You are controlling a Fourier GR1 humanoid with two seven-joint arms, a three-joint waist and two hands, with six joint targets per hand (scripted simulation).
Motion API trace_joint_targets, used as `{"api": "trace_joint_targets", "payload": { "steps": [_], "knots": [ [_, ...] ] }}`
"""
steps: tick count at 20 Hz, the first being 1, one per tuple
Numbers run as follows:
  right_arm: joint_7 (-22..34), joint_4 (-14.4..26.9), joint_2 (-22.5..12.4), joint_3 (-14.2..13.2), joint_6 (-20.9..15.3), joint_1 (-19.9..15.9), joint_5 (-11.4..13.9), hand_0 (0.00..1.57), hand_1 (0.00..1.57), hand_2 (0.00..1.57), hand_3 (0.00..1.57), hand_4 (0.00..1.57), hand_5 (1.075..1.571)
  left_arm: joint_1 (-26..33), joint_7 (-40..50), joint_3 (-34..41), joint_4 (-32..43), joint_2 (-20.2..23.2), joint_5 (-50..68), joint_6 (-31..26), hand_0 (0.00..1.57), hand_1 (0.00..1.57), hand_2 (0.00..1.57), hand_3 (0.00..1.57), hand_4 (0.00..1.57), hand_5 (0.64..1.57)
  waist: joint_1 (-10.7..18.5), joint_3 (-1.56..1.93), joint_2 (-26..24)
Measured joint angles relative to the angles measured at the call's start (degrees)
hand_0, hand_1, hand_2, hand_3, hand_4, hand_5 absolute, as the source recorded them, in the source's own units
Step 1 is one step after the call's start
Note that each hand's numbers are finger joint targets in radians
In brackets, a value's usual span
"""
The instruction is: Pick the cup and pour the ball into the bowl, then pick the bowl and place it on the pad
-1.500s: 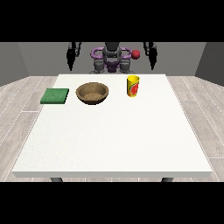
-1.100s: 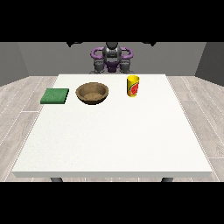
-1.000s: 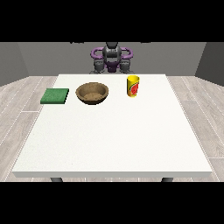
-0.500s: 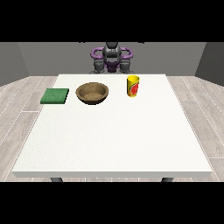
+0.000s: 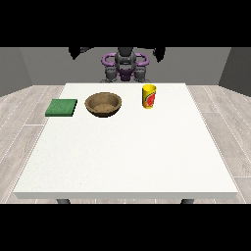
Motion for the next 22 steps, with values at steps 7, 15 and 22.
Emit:
{"api": "trace_joint_targets", "payload": {
  "steps": [7,15,22],
  "knots": [
    [-8.89,8.14,-2.32,-3.71,5.59,-3.92,-1.89,0.00,0.00,0.00,0.00,0.28,1.571,-7.23,-10.69,0.78,10.79,-0.48,-2.30,4.49,0.00,0.00,0.00,0.00,0.00,1.494,-1.99,-0.01,6.90],
    [-12.76,13.84,-5.21,-6.94,9.34,-6.66,-2.50,0.00,0.00,0.00,0.00,0.26,1.571,-15.31,-19.48,7.81,25.09,1.07,-1.40,4.06,0.00,0.00,0.00,0.00,0.00,1.456,-3.20,-0.02,9.37],
    [-15.27,17.96,-6.26,-8.20,11.69,-7.99,-2.25,0.00,0.00,0.00,0.00,0.25,1.571,-21.57,-26.94,12.66,38.91,1.78,-0.82,3.49,0.00,0.00,0.00,0.00,0.00,1.490,-4.31,-0.03,10.15]
  ]
}}
